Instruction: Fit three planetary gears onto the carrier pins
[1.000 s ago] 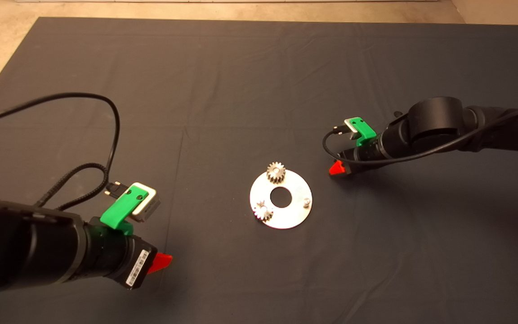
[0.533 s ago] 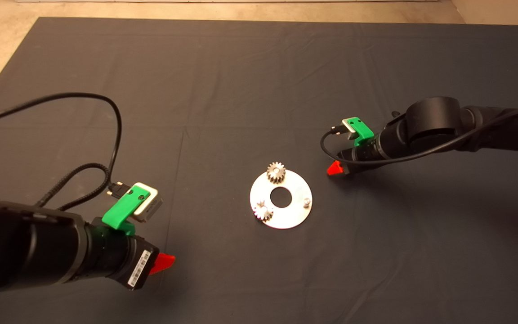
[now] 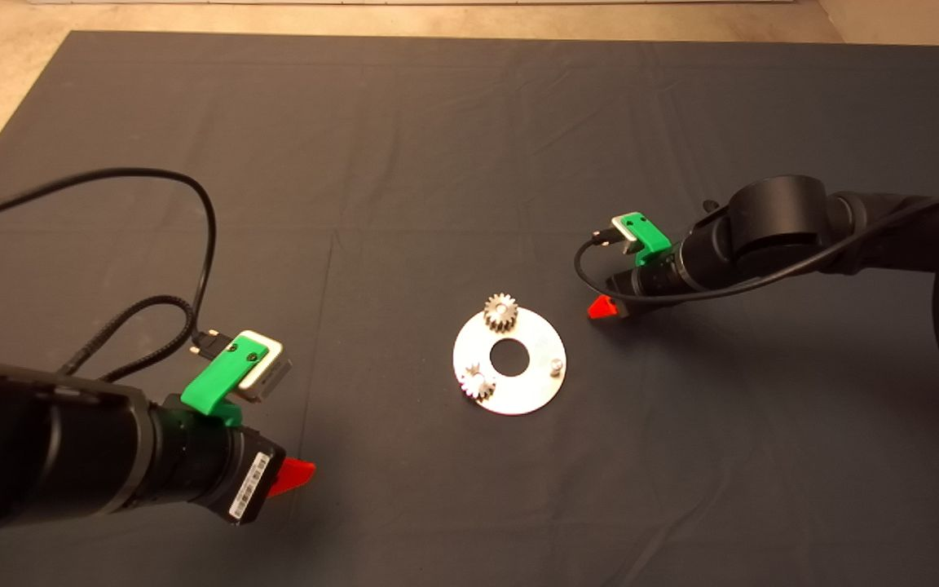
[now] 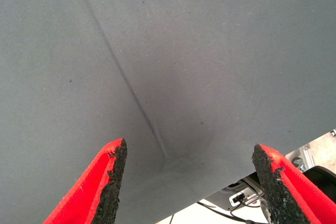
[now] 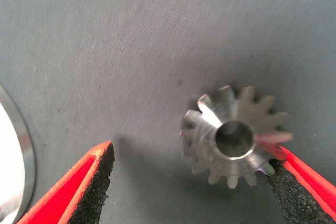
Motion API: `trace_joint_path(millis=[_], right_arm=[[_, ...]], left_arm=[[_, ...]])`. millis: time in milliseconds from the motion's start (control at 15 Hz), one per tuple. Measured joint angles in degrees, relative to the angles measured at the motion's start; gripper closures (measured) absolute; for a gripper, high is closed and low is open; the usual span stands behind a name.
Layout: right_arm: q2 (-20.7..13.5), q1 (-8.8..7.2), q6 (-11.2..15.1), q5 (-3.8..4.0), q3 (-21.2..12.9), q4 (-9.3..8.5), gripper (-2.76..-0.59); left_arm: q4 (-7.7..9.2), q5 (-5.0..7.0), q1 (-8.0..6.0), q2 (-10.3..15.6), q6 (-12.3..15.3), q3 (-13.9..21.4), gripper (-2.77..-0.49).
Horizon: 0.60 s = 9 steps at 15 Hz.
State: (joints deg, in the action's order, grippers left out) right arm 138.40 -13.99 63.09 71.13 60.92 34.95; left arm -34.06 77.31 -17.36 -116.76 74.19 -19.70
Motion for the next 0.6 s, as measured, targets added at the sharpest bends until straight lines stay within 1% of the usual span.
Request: trace_joint_path(millis=[67,400,467,600], right_arm=[[0.0,-0.09,-0.3,0.0,0.0,0.8,-2.05],[0.0,-1.2,-0.6,-0.05,0.1,3.5,-2.05],[0.0,-1.27,-0.7,-0.07,0.1,3.88,-2.05],[0.1,-1.24,-0.6,-0.05,0.1,3.89,-2.05]], left_arm=[[0.0,-0.02,0.0,0.0,0.0,0.0,-1.64],[0.02,-0.09,0.0,0.2,0.0,0.0,-1.64],[0.0,-0.27,0.0,0.4,0.0,0.0,-1.64],[0.0,-0.35,0.0,0.6,0.0,0.0,-1.64]])
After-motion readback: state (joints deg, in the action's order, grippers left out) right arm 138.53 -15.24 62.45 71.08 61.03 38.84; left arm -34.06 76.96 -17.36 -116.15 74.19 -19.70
